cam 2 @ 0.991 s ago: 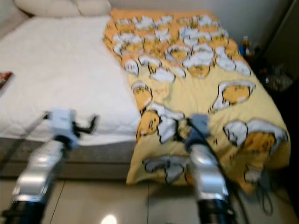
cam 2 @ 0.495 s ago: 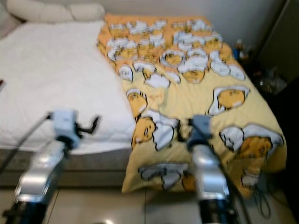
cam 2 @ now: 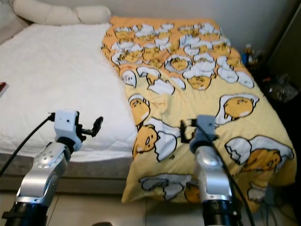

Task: Clean up the room

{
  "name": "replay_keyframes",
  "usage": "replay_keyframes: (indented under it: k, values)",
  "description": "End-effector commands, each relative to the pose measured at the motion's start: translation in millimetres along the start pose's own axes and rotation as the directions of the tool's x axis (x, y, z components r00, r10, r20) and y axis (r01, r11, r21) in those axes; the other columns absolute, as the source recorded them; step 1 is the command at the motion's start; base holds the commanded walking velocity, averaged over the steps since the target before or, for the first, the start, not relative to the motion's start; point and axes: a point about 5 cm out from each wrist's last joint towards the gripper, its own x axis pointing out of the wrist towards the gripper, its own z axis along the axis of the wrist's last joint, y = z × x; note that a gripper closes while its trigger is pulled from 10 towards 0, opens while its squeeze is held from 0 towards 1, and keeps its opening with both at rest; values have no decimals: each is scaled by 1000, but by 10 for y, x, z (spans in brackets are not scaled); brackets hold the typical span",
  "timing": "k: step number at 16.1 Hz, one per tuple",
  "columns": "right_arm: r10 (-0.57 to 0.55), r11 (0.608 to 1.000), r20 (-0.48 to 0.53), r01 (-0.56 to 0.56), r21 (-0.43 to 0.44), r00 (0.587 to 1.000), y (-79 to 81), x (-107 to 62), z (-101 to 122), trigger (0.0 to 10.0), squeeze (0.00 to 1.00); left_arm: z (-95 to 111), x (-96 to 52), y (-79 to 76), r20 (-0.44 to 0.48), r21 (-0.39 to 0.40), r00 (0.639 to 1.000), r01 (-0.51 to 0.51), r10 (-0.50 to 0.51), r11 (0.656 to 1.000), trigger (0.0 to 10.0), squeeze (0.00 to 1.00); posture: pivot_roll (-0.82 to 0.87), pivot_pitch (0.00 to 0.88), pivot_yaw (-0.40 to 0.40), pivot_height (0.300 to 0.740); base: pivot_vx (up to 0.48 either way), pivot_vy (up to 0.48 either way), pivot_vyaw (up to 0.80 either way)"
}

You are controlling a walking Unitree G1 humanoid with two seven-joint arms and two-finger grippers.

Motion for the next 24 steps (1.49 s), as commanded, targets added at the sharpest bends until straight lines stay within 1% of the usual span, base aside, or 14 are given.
replay_keyframes:
  k: [1, 11, 12, 13, 24]
  values:
    - [31, 999, 10, -31, 13, 999, 116, 11, 30, 10000, 0, 21, -9, 99, 1, 12, 1000, -29, 29, 1000, 10000, 0, 59, 0, 22, 740, 289, 0, 0]
    - [31, 999, 3, -31, 27, 1000, 120, 19, 23, 10000, 0, 21, -11, 116, -1, 17, 1000, -27, 27, 1000, 10000, 0, 59, 0, 27, 740, 286, 0, 0]
    - [31, 999, 2, -31, 29, 1000, 119, 21, 22, 10000, 0, 21, -11, 113, -2, 17, 1000, -26, 26, 1000, 10000, 0, 59, 0, 28, 740, 289, 0, -763]
    - [29, 999, 3, -29, 28, 1000, 115, 24, 23, 10000, 0, 21, -10, 112, -2, 17, 1000, -25, 25, 1000, 10000, 0, 59, 0, 28, 740, 289, 0, -600]
    - [31, 999, 9, -31, 14, 999, 113, 36, 38, 10000, 0, 22, 0, 102, 0, 12, 1000, -27, 27, 1000, 10000, 0, 59, 0, 24, 740, 285, 0, 0]
